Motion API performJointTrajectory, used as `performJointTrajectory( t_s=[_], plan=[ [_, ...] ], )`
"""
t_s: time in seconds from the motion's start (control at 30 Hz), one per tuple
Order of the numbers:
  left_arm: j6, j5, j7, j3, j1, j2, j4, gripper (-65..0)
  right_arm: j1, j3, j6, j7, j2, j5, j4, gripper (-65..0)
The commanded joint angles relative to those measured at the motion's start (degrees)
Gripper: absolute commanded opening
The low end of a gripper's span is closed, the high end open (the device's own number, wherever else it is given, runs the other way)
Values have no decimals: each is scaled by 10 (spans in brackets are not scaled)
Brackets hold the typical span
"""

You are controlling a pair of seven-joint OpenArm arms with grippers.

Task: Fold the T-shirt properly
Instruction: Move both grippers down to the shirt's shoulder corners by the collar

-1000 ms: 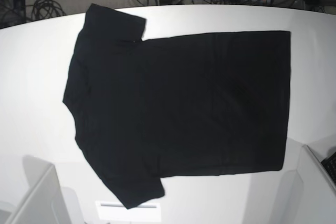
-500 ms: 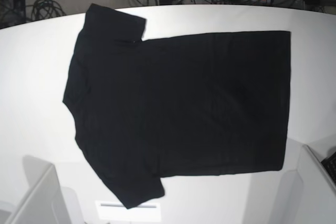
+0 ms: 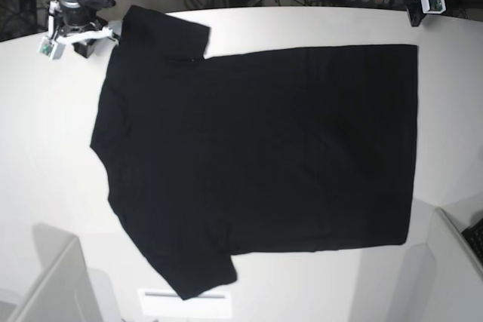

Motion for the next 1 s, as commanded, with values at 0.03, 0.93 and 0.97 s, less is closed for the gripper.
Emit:
performJointTrajectory(
  t_s=[0.03,0.93,0.97],
  plan=[
    [4,-3,-10,-13,1,-3,4,-650,13,11,3,-25,4,36,9,-438],
    [-64,-173,-9,-79,-48,-34,-82,-176,60,12,3,-178,67,149,-109,-264],
    [-64,-173,-9,-79,-53,-34,-83,-176,57,0,3,-178,68,150,-108,-264]
  ],
)
